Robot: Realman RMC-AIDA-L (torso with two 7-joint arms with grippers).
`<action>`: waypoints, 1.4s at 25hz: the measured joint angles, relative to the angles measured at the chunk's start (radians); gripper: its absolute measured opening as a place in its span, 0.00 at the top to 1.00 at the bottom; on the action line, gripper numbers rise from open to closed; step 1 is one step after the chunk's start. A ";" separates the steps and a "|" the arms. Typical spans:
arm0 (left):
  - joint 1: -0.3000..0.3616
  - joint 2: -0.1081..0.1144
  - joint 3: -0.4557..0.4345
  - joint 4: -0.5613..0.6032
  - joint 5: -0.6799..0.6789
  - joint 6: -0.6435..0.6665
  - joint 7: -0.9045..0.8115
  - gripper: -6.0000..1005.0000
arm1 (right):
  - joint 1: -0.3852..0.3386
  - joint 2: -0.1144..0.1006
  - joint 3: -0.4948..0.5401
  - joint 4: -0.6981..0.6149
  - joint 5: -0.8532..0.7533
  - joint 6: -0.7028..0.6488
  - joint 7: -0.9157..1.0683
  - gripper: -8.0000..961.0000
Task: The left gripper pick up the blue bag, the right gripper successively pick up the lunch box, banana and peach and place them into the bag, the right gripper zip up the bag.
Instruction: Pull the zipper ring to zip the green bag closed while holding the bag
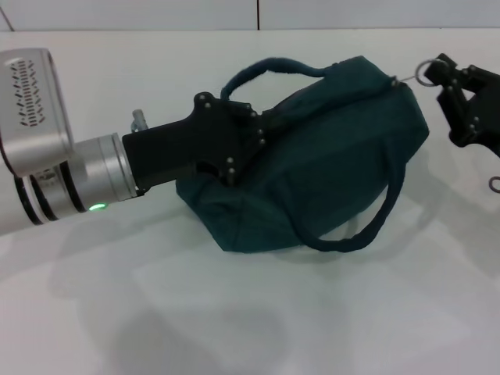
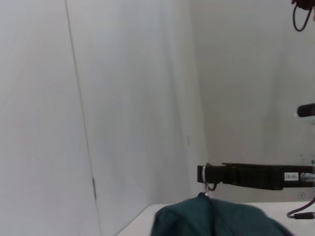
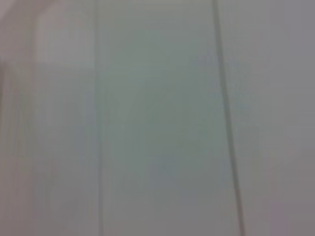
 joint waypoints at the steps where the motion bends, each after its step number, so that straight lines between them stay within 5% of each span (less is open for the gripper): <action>1: 0.007 0.000 -0.003 0.004 -0.002 0.000 0.000 0.95 | -0.001 0.000 0.000 0.006 0.006 0.000 0.000 0.97; 15: 0.025 0.006 -0.040 0.015 -0.029 0.002 -0.004 0.95 | -0.008 -0.005 -0.006 0.053 0.059 0.009 0.014 0.97; 21: 0.017 0.005 -0.041 0.016 -0.029 0.002 0.000 0.95 | -0.020 -0.006 -0.002 0.053 0.063 0.003 0.020 0.85; 23: 0.013 0.004 -0.041 0.016 -0.030 0.002 0.000 0.95 | -0.024 -0.006 -0.001 0.051 0.064 0.003 0.027 0.65; 35: 0.003 0.003 -0.040 0.017 -0.030 0.004 0.000 0.96 | -0.024 -0.037 -0.001 0.041 0.005 0.102 0.064 0.55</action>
